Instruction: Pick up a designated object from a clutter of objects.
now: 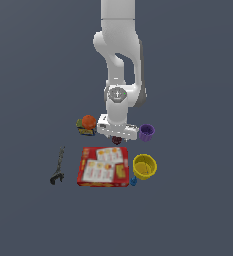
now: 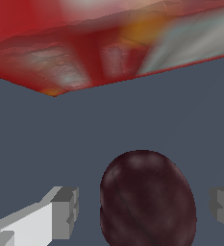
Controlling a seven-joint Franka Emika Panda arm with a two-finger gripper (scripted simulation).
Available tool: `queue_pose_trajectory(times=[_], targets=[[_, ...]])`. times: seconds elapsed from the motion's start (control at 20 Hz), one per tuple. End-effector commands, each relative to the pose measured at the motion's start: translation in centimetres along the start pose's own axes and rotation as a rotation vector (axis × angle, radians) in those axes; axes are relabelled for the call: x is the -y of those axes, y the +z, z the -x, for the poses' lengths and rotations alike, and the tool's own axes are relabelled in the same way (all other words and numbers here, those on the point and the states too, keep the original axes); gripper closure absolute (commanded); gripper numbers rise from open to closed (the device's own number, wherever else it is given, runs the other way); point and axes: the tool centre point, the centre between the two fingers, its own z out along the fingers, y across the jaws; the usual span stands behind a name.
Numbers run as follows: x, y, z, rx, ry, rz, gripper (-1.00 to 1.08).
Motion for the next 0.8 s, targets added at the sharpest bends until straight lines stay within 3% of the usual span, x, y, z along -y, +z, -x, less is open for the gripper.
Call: queue_pose_trajectory(times=[0.0, 0.05, 0.75], targets=[[0.01, 0.23, -0.03, -0.001, 0.0, 0.0, -0.92], [0.01, 0.23, -0.03, -0.001, 0.0, 0.0, 1.08], [0.15, -0.18, 0.02, -0.001, -0.001, -0.001, 1.08]])
